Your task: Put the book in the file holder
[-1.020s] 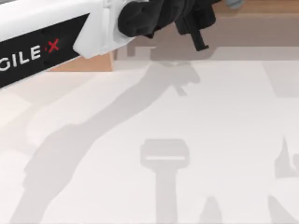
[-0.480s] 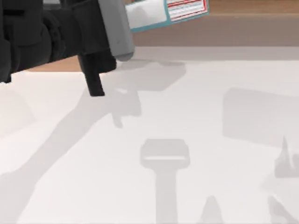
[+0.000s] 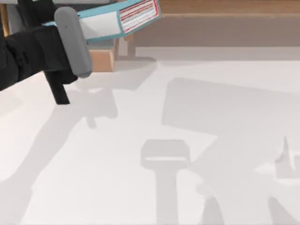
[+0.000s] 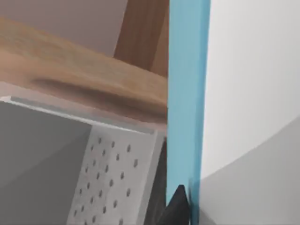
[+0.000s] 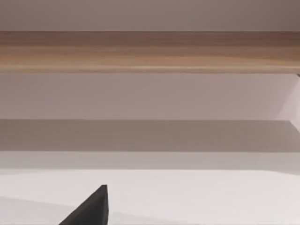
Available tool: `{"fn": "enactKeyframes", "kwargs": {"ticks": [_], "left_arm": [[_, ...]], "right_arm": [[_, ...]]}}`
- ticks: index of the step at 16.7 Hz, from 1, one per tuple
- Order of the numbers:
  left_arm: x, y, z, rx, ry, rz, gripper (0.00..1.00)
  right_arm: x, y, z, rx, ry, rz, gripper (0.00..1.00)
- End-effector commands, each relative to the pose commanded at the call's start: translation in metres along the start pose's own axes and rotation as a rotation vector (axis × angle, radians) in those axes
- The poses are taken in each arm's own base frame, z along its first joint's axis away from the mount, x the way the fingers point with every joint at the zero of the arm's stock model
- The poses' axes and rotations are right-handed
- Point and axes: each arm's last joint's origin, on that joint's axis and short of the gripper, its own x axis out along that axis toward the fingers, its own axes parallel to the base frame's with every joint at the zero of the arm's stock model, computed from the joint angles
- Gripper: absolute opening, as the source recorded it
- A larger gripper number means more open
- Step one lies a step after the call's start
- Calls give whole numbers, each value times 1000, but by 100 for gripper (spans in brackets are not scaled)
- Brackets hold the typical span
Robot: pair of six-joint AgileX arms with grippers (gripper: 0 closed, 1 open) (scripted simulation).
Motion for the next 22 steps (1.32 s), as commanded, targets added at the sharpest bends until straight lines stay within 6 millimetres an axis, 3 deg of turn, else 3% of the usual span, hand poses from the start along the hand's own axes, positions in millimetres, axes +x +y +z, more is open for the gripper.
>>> {"fn": "enactKeyframes", "kwargs": {"ticks": [5,9,16,22], "left_arm": [[33,-26,-55,38,205,42,0],[56,-40,-82,130,340,101,0],[88,-56,-89,288,442,184,0],[92,-59,-89,305,451,191,0]], "right_arm": [[0,0,0,0,0,0,100],[0,0,0,0,0,0,100],[0,0,0,0,0,0,100],[0,0,0,0,0,0,100]]}}
